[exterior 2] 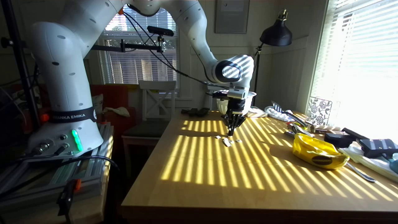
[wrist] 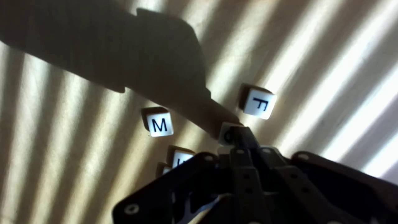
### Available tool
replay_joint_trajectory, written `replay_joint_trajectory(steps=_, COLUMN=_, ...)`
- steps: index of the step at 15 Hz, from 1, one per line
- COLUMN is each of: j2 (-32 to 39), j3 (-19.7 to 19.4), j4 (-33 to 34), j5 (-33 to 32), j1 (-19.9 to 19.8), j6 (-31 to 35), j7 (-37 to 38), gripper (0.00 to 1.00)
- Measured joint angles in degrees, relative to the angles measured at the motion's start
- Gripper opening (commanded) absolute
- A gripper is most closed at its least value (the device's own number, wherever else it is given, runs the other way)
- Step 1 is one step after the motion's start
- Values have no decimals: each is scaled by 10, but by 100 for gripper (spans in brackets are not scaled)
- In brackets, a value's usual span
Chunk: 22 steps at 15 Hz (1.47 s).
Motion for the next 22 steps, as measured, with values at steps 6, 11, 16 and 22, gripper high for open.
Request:
replay_joint_trajectory(steps=6, j2=3, j3=1, j4=6, j5=0, j1=0, j6=0, j7=19, gripper=0)
replay_joint_trajectory(steps=11, j2=6, j3=2, j4=11, j5=0, j1=0, j6=0, j7=25, gripper=0)
replay_joint_trajectory(steps=16, j2=7, j3=3, j4=12, j5=0, j1=0, j6=0, j7=30, gripper=0)
replay_joint_trajectory(steps=22, j2=7, j3=5, j4=13, j5=0, j1=0, j6=0, j7=35, gripper=0)
